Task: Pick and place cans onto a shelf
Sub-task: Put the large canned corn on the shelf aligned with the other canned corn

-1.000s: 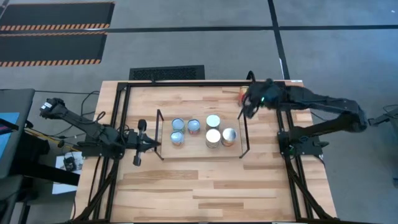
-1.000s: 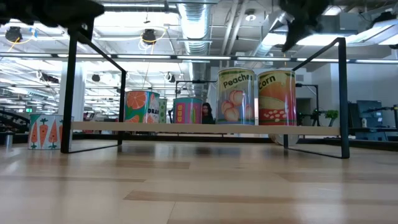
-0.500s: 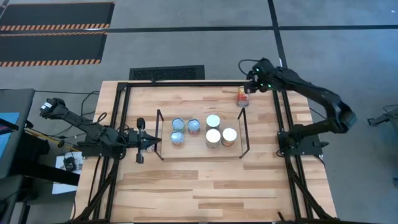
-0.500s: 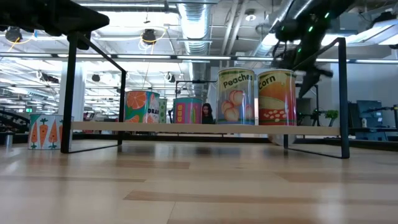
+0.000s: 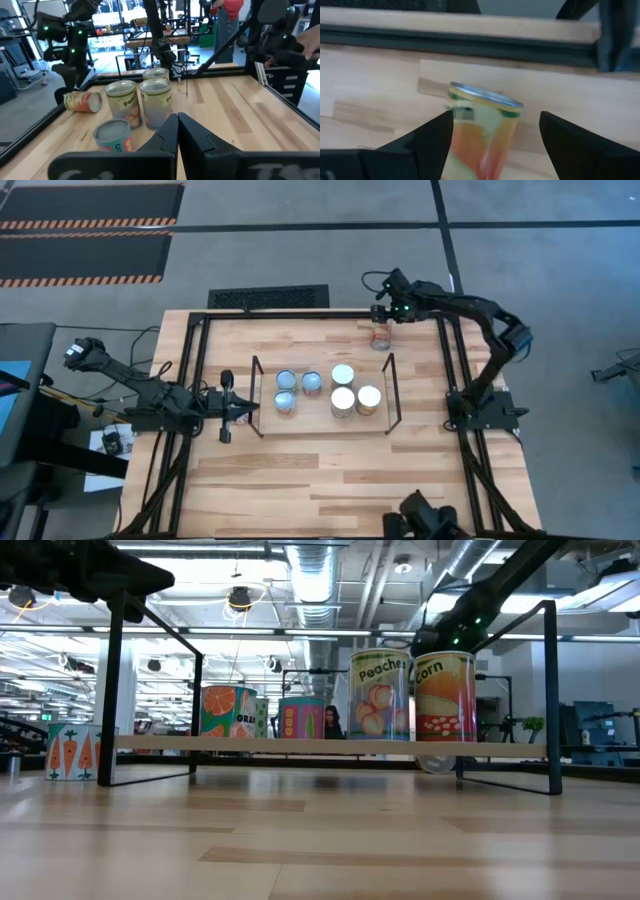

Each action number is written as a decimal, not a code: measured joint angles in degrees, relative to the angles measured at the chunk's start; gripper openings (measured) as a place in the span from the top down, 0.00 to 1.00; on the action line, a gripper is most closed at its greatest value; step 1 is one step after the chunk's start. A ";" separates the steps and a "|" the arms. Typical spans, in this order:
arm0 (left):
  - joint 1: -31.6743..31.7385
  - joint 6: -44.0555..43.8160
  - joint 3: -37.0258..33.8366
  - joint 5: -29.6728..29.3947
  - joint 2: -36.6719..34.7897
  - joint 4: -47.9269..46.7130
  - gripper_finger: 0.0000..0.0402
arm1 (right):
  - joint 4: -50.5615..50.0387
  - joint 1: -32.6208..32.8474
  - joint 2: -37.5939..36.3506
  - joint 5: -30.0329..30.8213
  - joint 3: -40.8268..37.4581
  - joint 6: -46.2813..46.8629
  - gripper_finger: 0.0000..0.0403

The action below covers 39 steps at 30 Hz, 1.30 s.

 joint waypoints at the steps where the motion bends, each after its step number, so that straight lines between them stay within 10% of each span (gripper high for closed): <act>1: 0.00 0.00 -0.01 -0.01 0.00 -0.33 1.00 | -0.30 0.00 1.17 -0.06 0.47 0.65 0.21; 39: -0.04 -0.63 -0.02 2.88 0.00 -1.15 1.00 | -0.72 0.70 4.13 -2.45 1.97 1.18 0.31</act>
